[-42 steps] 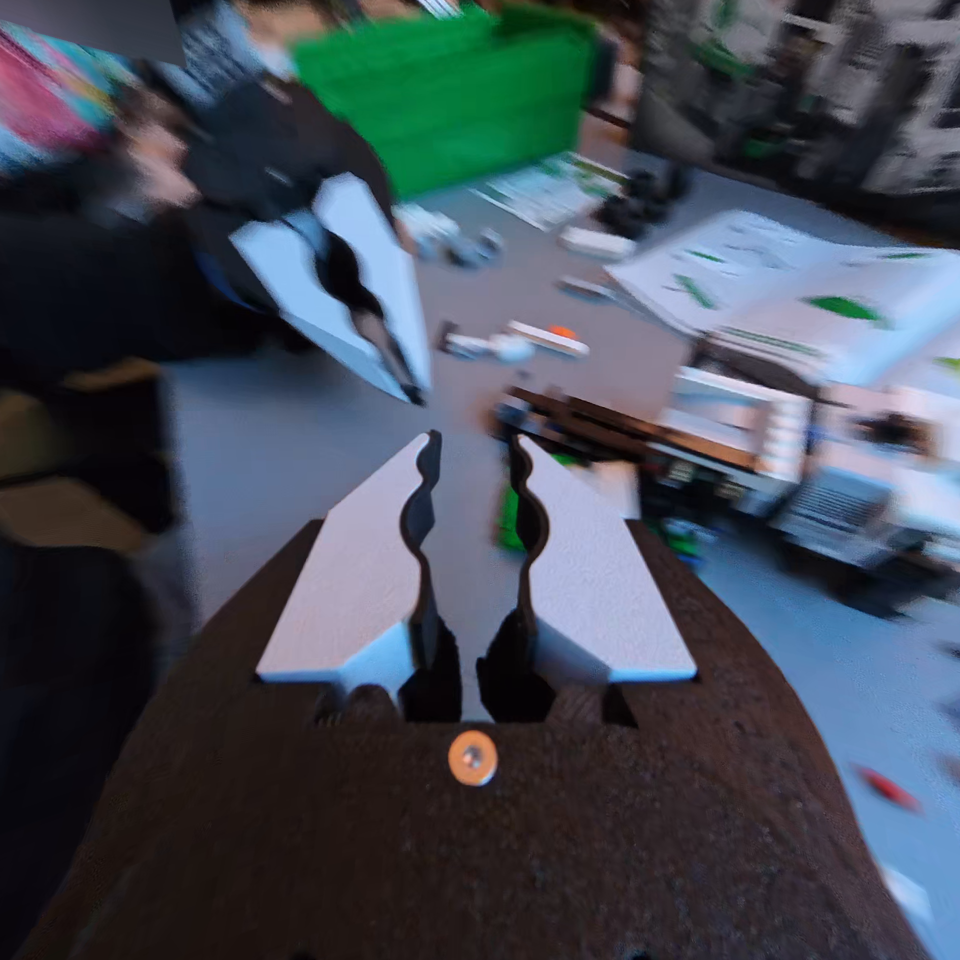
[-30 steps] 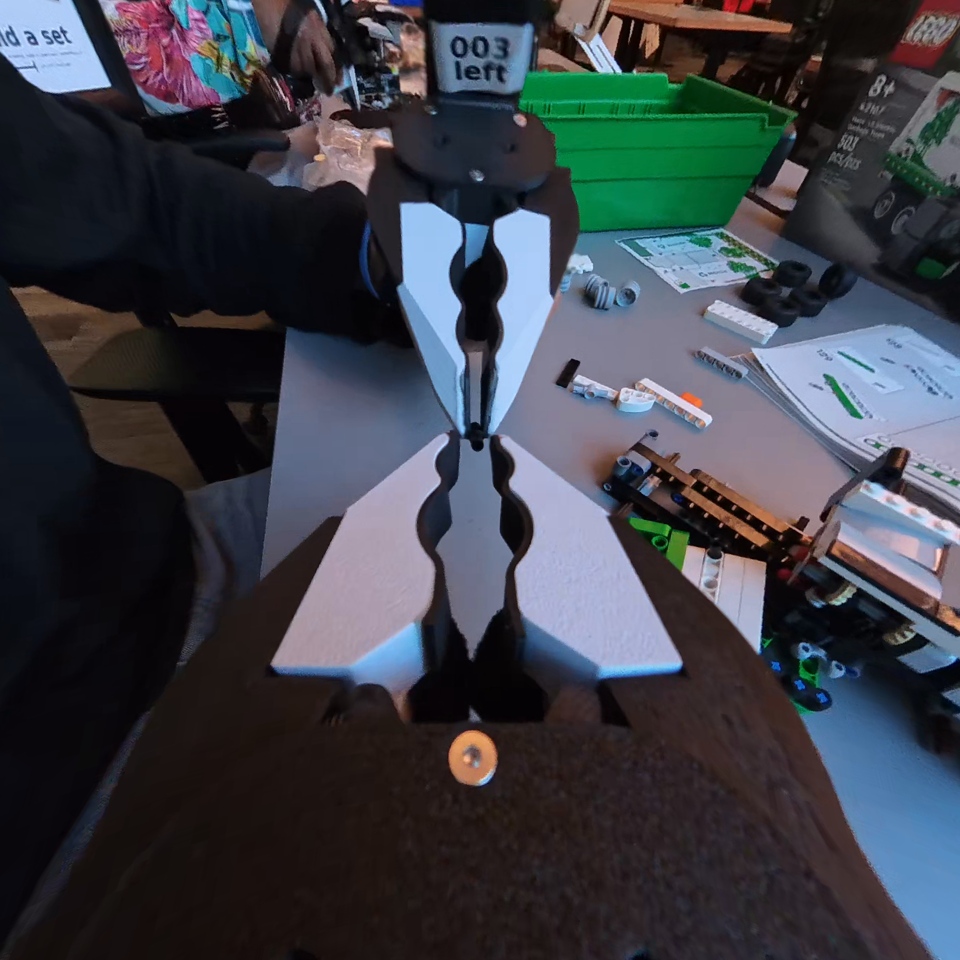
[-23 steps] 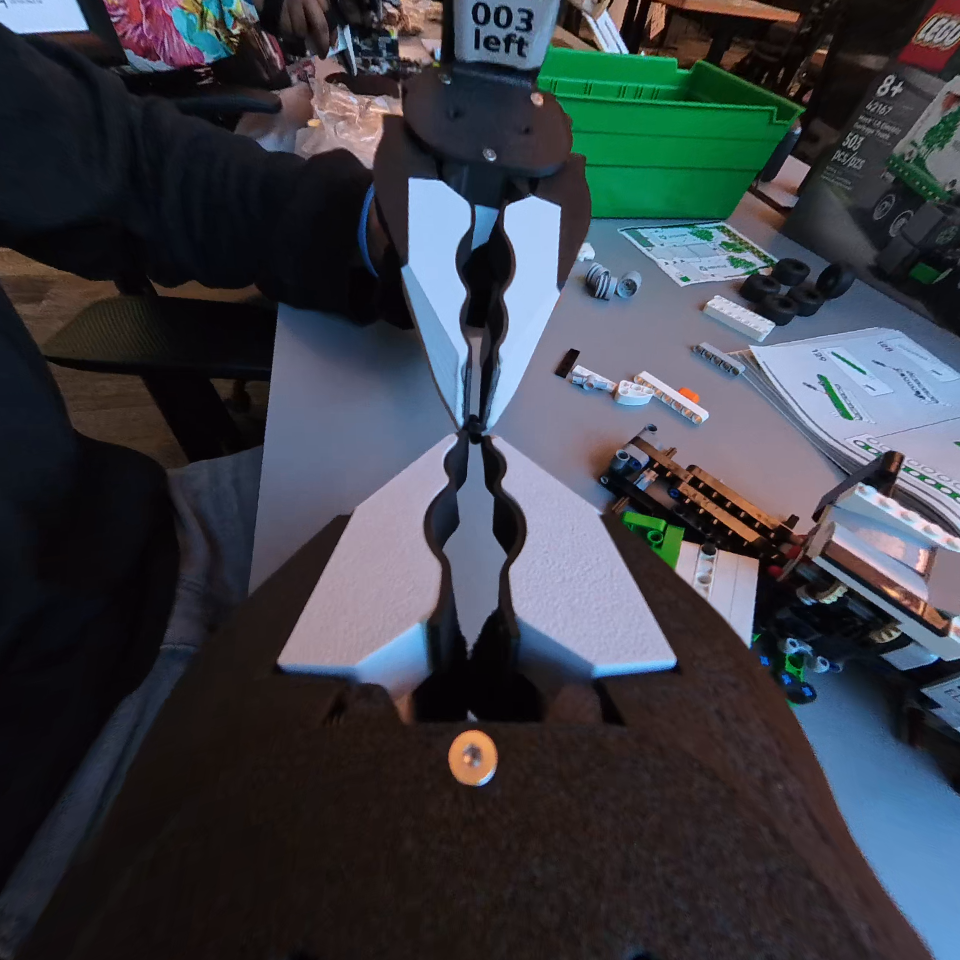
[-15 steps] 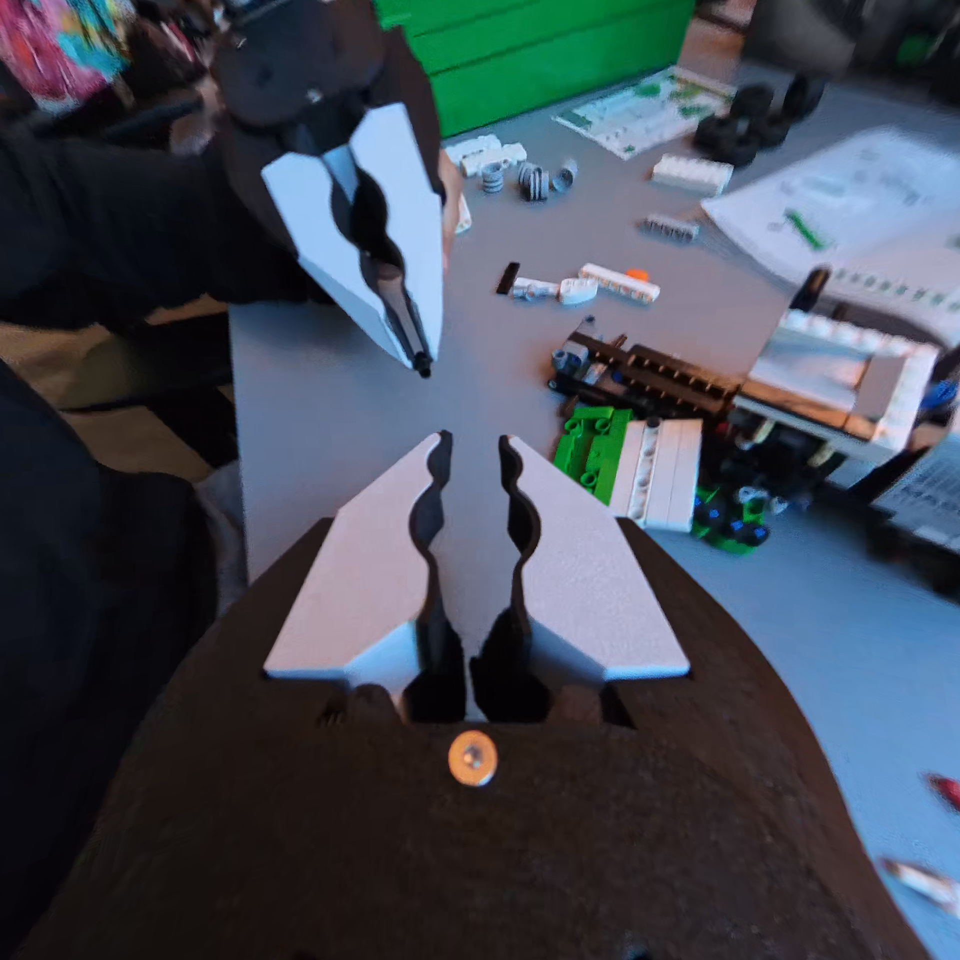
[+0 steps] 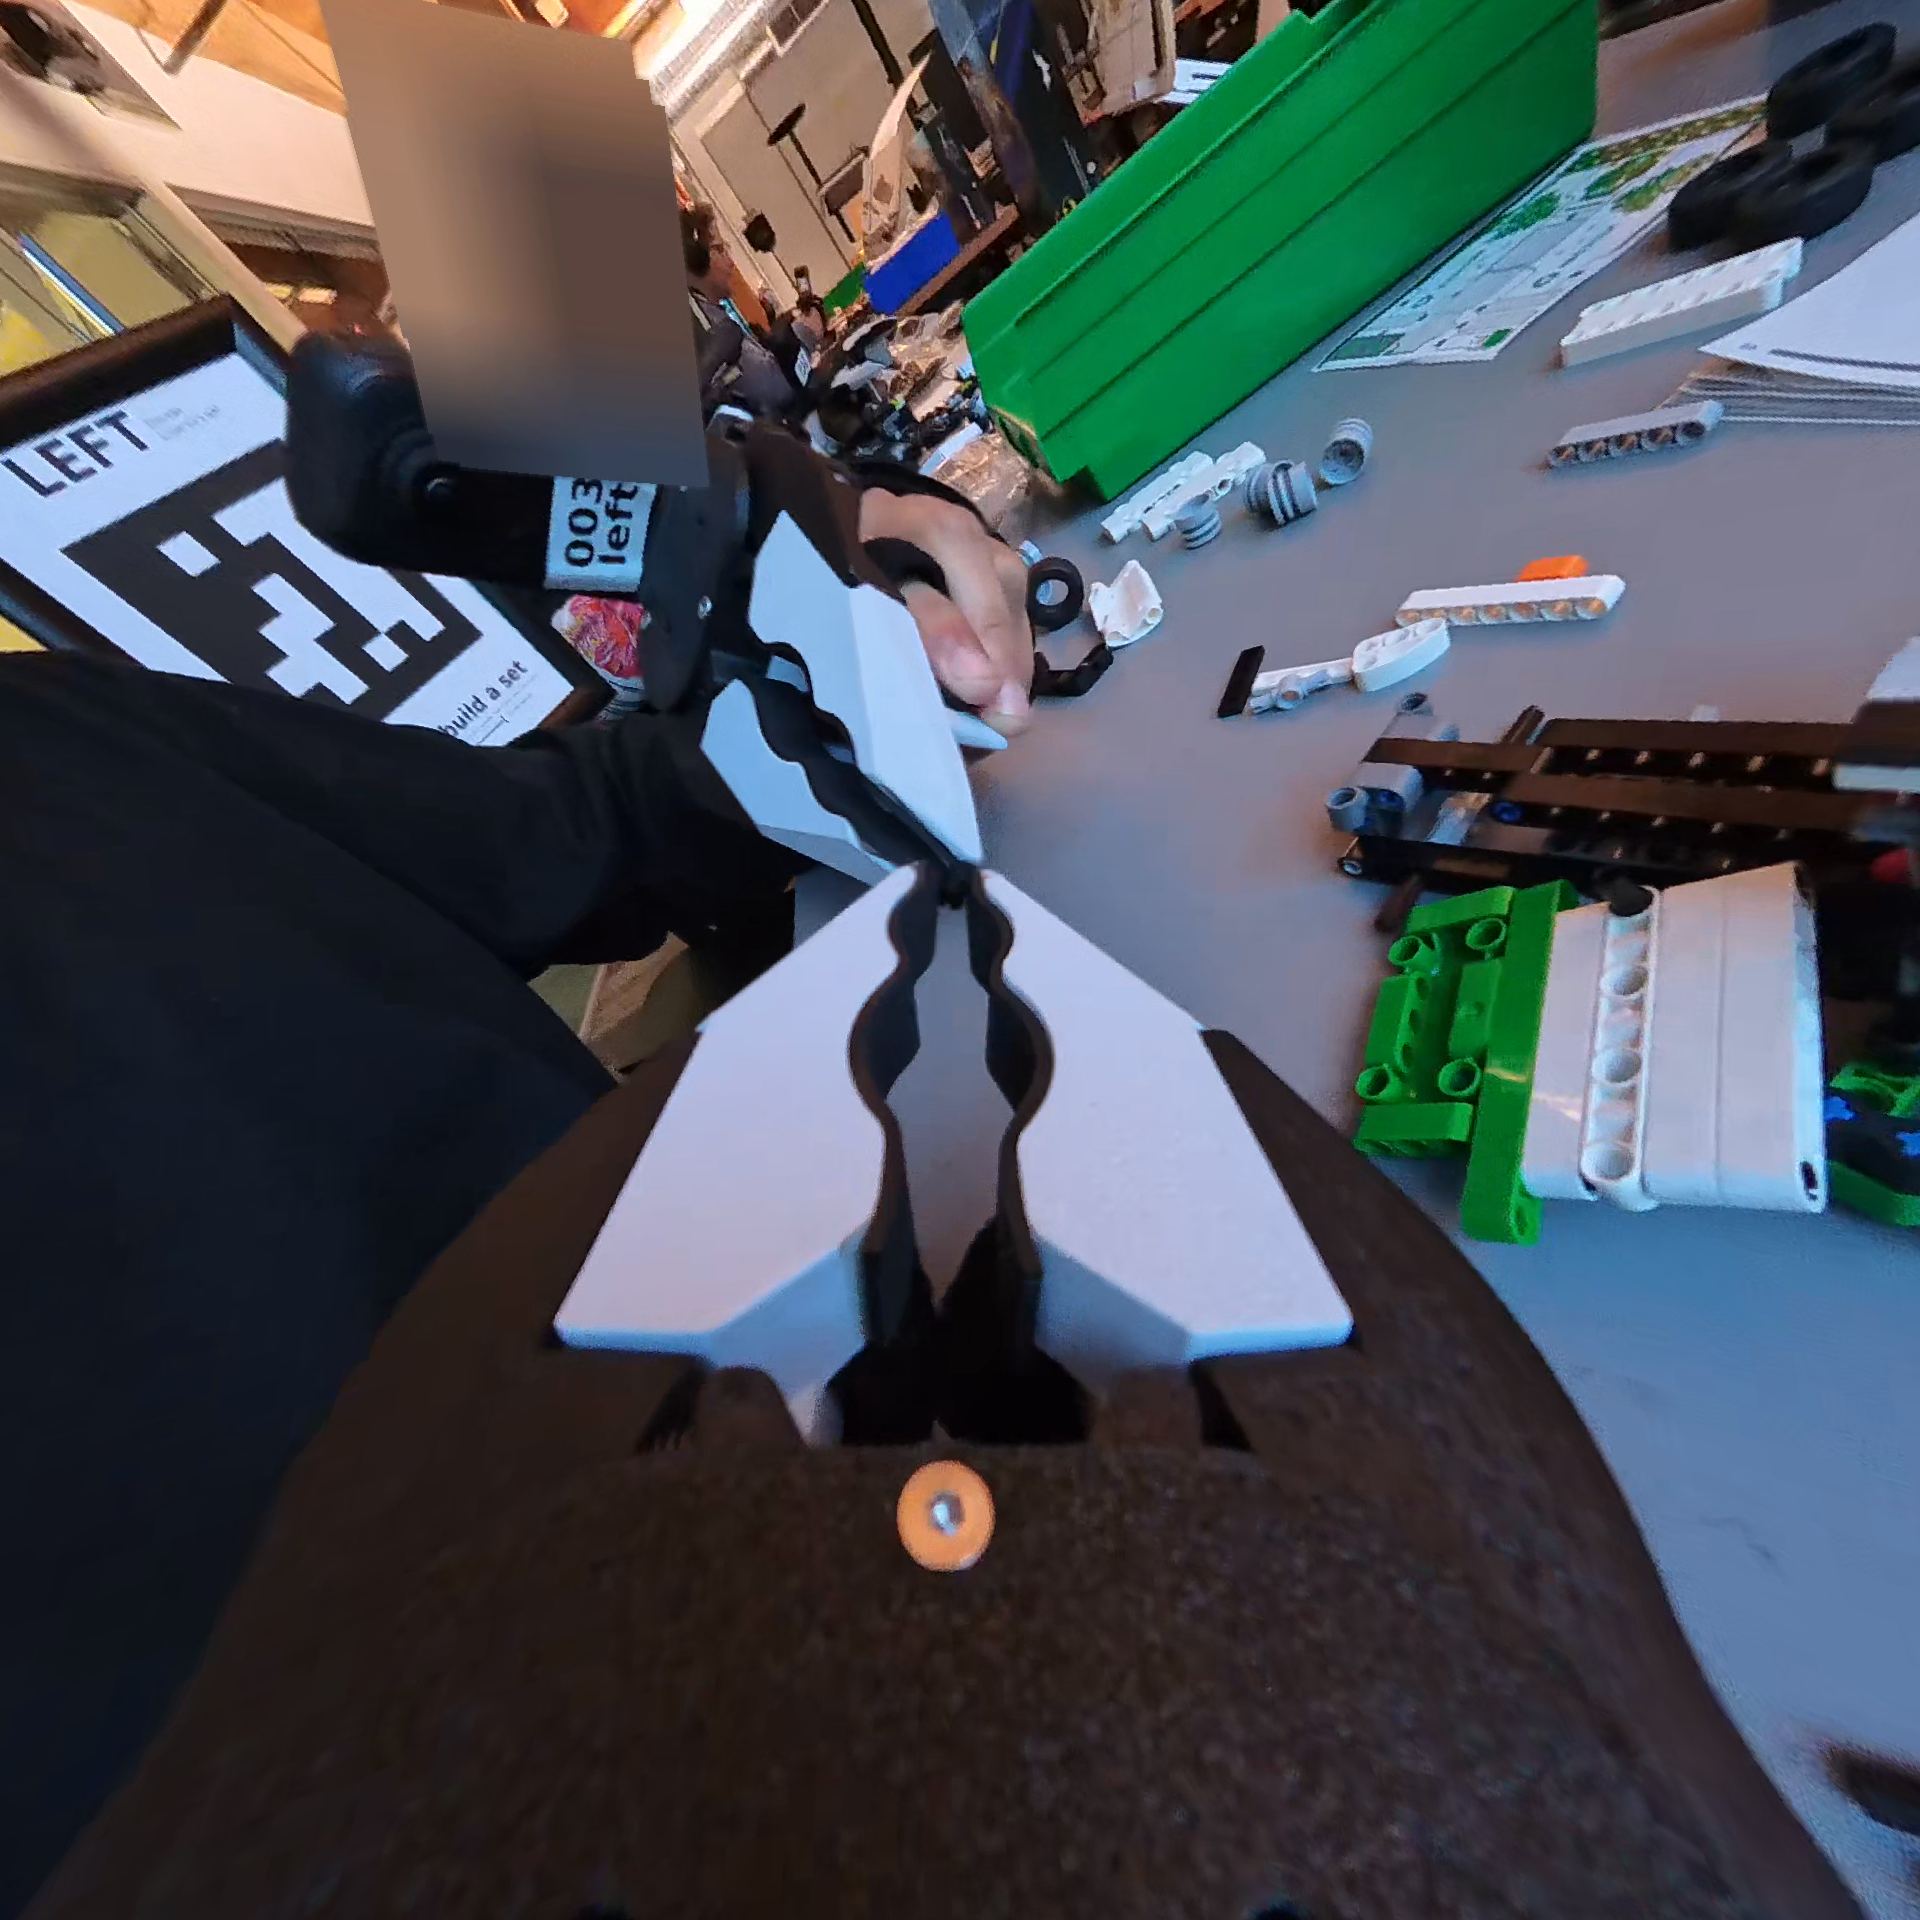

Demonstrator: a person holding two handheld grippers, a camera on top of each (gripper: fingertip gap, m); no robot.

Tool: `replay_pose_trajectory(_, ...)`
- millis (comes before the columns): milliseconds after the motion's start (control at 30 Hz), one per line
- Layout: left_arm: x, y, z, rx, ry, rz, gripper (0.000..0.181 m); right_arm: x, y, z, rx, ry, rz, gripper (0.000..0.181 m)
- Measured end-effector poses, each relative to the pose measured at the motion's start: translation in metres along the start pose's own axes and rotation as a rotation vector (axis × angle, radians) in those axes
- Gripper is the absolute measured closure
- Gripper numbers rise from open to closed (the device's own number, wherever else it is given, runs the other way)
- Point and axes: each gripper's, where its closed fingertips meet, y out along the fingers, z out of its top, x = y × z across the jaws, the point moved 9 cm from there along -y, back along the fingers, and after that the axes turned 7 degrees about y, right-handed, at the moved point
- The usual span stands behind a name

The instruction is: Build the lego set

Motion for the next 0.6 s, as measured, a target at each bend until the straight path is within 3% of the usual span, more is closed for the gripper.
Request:
replay_pose_trajectory(100, 0.001, -0.001, 0.003, 0.02, 0.026, 0.026, 0.178, 0.003, -0.001, -0.001, 0.019, 0.068, 0.062, 0.178)
replay_pose_trajectory(333, 0.003, -0.011, 0.017, 0.128, 0.088, 0.115, 0.178, -0.001, 0.003, -0.001, 0.107, 0.281, 0.382, 0.178)
replay_pose_trajectory(600, 0.0, -0.01, 0.016, 0.099, 0.051, 0.124, 0.178, 0.001, 0.004, 0.002, 0.133, 0.257, 0.357, 0.178)
